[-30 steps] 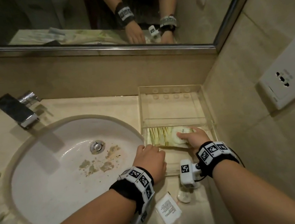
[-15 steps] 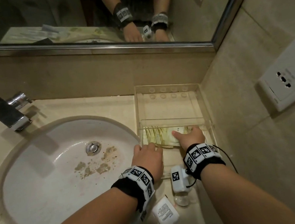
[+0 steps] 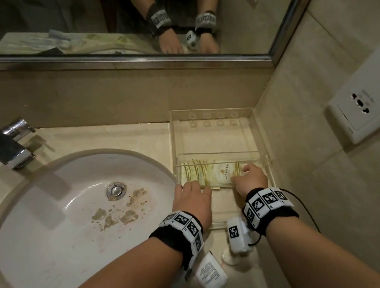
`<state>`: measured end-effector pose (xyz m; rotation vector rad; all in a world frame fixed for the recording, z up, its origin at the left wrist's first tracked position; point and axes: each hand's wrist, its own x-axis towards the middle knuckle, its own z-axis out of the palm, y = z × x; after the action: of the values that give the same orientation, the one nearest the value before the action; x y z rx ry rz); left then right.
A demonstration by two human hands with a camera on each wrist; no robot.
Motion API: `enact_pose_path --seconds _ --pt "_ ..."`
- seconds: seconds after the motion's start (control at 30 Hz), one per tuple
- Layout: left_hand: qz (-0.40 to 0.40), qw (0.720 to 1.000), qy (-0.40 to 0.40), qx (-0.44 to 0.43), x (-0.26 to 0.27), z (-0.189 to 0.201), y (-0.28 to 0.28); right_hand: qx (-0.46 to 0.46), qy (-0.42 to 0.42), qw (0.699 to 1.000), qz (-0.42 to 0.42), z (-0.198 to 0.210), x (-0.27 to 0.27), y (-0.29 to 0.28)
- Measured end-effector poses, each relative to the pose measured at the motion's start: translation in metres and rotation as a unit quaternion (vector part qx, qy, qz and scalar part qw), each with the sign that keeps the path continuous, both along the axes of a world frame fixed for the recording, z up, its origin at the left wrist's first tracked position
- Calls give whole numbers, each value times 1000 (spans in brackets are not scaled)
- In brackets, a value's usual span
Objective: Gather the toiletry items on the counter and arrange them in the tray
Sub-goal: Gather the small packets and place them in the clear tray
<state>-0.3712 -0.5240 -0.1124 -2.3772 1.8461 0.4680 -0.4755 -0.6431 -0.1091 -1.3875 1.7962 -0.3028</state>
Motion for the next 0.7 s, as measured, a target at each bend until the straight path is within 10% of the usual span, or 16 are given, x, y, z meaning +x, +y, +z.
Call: enact_pose_path --seconds 0.23,0.7 --pt "5 1000 4 23 -3 -1 -2 -4 -105 990 -98 -2 5 2" --pt "16 998 44 -33 16 38 12 -98 -89 991 -16 43 -8 21"
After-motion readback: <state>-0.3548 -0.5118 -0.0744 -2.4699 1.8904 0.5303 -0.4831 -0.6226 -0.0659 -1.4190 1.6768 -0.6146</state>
